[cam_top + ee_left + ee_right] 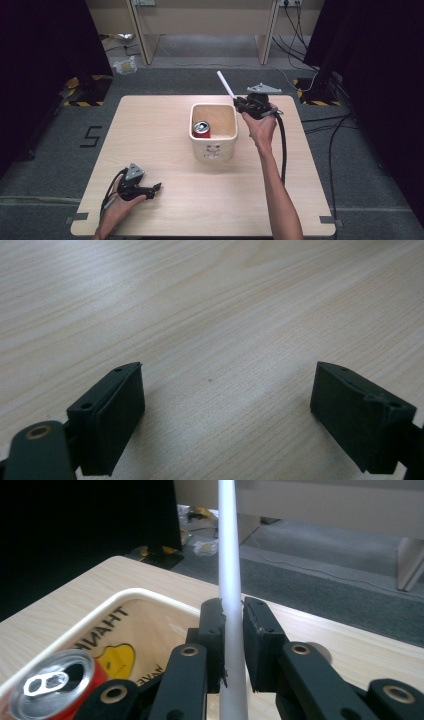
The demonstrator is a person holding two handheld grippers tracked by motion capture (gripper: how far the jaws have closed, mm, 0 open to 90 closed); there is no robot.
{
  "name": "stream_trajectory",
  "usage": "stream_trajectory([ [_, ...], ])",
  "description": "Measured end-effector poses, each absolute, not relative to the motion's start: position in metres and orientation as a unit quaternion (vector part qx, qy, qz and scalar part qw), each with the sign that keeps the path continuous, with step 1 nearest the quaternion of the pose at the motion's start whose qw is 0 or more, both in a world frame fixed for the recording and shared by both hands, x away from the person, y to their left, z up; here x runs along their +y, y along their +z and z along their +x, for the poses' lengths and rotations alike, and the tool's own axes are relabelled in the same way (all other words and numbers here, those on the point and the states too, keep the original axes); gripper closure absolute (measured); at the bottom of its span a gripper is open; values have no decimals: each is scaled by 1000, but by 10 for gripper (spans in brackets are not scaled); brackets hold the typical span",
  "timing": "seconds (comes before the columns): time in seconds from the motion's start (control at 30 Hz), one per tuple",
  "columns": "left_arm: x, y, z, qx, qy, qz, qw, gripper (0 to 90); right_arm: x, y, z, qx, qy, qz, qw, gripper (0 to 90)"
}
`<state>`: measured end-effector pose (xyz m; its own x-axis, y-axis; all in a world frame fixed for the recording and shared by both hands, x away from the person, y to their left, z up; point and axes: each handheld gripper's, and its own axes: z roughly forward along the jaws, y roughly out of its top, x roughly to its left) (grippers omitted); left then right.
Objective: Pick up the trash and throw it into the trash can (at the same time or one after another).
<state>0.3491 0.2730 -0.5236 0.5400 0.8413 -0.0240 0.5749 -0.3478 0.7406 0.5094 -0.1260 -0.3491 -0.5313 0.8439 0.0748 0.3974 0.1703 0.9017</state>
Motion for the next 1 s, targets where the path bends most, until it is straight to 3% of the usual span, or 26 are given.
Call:
stream_trajectory([
  [0.57,273,-523,349,441,185,801,360,134,-72,-357,518,765,473,392,194,792],
  [1.0,273,-523,349,441,184,802,360,134,-62,-370,524,784,445,393,179,791],
])
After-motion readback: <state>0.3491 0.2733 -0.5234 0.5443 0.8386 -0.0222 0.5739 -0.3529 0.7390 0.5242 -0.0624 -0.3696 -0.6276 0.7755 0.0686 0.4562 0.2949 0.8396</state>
